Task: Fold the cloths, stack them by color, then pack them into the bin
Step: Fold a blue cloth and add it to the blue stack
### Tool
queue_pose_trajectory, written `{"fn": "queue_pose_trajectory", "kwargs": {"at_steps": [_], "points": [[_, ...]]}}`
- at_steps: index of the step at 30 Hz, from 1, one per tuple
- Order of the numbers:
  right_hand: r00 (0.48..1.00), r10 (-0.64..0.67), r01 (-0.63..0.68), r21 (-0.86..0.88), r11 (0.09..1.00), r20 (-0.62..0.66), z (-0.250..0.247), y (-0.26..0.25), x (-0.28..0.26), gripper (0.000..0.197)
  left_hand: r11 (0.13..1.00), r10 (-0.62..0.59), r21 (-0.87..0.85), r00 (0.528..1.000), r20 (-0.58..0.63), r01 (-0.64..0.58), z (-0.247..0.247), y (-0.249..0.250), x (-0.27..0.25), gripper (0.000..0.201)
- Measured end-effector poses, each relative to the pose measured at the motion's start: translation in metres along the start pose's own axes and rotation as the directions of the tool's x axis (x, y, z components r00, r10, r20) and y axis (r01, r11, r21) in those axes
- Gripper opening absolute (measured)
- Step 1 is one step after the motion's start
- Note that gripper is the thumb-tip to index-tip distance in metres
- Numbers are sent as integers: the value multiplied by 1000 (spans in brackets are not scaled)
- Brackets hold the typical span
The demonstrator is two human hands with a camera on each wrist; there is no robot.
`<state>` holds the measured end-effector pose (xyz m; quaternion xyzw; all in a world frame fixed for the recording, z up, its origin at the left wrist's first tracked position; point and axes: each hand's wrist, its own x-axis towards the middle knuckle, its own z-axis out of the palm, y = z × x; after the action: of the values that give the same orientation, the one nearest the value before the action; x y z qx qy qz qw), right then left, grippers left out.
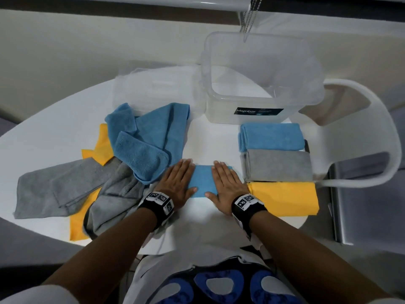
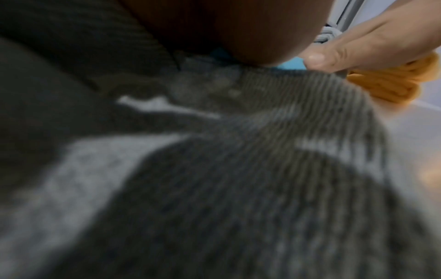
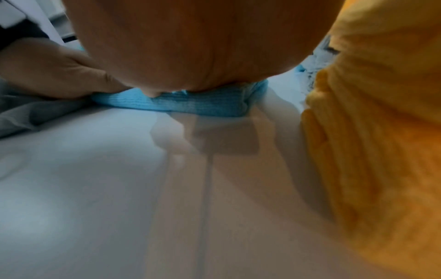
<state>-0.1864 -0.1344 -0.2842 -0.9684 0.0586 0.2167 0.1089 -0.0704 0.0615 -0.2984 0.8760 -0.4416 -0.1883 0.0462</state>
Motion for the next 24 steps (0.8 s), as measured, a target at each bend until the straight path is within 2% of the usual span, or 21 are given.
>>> {"fn": "queue_pose_trajectory", "kwargs": {"at_steps": [6,11,13,15,17,20,24], "points": [[995,83,-86,62,994,52,0,-3,2,82,997,-68,44,998,15,67,1,-22,-8,71],[980,86,-104,96,990,178,-10,-3,5,73,995,-86,55,995,48,83,-3,-18,-5,71],[985,67,-91,148,985,161,-19,1,5,66,991,-114,78,993,37,111,-9,-12,-2,69],[996,48,-62,172,983,80,-30,4,5,62,988,-114,107,993,16,112,-18,-4,2,64],[995,70,-81,184,979,67,-41,3,6,62,987,-120,117,992,50,114,-28,2,10,61],[972,150,-178,149,973,183,-52,-3,12,68,981,-158,128,981,110,144,-43,1,24,60],[935,220,-248,68,966,277,-55,-16,14,62,973,-173,186,963,208,135,-50,0,29,56]]}}
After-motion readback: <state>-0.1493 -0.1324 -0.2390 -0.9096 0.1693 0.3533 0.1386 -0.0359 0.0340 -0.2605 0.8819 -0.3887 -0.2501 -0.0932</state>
